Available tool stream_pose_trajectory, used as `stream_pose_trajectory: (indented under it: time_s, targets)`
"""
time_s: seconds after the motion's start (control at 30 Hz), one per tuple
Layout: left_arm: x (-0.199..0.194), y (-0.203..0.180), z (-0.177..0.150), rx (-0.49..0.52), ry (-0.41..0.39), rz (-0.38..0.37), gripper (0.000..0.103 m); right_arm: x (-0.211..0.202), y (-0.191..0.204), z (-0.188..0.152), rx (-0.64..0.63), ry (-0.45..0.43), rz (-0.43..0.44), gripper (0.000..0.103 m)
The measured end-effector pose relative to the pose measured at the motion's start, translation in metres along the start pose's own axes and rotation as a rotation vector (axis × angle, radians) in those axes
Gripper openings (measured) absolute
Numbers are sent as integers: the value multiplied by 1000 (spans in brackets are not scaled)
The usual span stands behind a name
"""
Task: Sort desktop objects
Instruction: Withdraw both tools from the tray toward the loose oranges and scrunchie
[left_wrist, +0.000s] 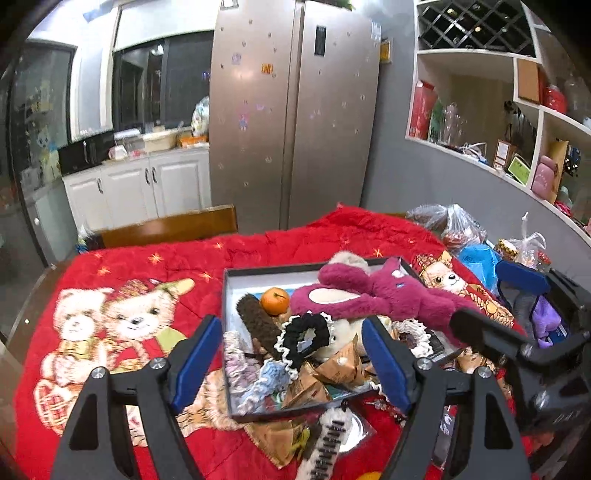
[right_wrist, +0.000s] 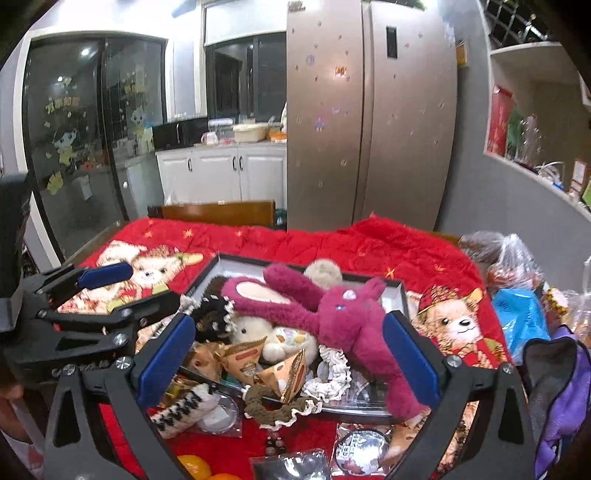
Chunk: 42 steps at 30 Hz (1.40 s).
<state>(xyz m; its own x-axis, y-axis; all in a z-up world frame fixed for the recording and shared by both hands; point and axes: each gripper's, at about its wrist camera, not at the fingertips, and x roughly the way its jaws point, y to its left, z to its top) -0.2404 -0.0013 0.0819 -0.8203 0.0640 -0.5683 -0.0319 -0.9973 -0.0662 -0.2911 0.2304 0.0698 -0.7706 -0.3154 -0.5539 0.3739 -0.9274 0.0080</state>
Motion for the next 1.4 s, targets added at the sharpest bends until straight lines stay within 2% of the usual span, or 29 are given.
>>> stream_pose_trajectory:
  time_s: [0.07, 0.17, 0.3, 0.5, 0.63, 0.73, 0.8, 0.9, 1.0, 1.17, 1.4]
  targets:
    - [-15, -1, 0, -3, -22, 22, 82, -16, 2, 2, 4, -17, 4, 103]
    - [-34, -1, -4, -16, -31, 9, 82, -37, 4, 0, 8, -52, 0, 103]
    - [-56, -3, -23, -13, -38, 10, 82, -60, -2, -14, 58, -76, 22, 103]
    - [-70, -7, -67, -27, -60, -5, 82, -80, -9, -57, 98, -118, 67, 103]
    - [-60, -12, -93, -51, -50, -80, 82, -81, -9, -86, 90, -136, 132, 103]
    - [-49, -21, -109, -44, -44, -114, 82, -73, -7, -107, 81, -115, 152, 103]
    - [-44, -26, -116, -38, -55, -110, 82, -65, -5, -120, 70, -96, 157, 103]
    - [-31, -37, -123, 4, 3, -137, 82, -48, -7, -136, 90, -38, 175, 103]
    - [-22, -44, -129, 33, 34, -108, 82, -36, -6, -143, 77, 5, 156, 103]
    - [-9, -45, -137, 67, 81, -84, 82, -24, -11, -151, 110, 52, 182, 103]
    - [7, -43, -142, 63, 157, -93, 82, -11, -10, -157, 118, 118, 208, 103]
